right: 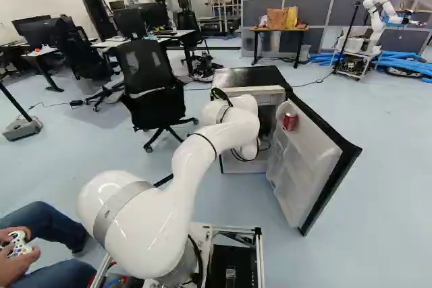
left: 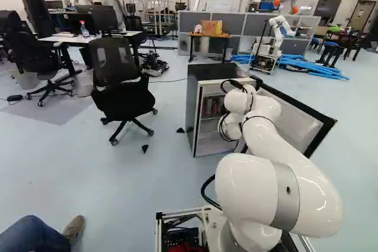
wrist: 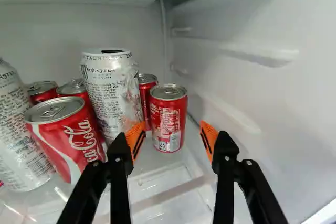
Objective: Grab a drink from the fridge
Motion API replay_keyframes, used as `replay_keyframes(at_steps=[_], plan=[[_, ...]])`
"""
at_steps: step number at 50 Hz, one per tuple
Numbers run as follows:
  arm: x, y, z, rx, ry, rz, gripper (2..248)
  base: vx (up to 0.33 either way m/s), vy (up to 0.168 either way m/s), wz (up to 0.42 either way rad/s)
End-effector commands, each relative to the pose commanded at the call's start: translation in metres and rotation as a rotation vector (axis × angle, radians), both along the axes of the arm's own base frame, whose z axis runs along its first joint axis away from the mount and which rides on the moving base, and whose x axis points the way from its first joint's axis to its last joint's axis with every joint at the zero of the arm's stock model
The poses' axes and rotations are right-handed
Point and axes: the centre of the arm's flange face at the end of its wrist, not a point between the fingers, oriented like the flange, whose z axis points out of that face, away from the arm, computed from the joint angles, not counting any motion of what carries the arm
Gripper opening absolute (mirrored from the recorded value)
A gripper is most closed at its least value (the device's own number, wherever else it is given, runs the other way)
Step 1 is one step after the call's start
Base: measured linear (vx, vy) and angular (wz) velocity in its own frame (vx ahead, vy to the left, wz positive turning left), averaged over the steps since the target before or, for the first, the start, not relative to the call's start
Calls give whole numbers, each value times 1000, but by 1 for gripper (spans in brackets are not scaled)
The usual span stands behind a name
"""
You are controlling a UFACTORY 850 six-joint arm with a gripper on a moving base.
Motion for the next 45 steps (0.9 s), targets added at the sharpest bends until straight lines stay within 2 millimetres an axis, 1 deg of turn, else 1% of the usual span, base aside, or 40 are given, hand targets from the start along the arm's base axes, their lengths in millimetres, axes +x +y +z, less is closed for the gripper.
replay_keyframes(at_steps=[30,41,42,45], plan=[[22,0,-13,-29,-66,12,160,0,0,0],[22,0,-13,-29,-66,12,160,0,0,0],[22,0,-13,-29,-66,12,151,0,0,0],[22,0,-13,-29,-66,12,151,0,0,0]])
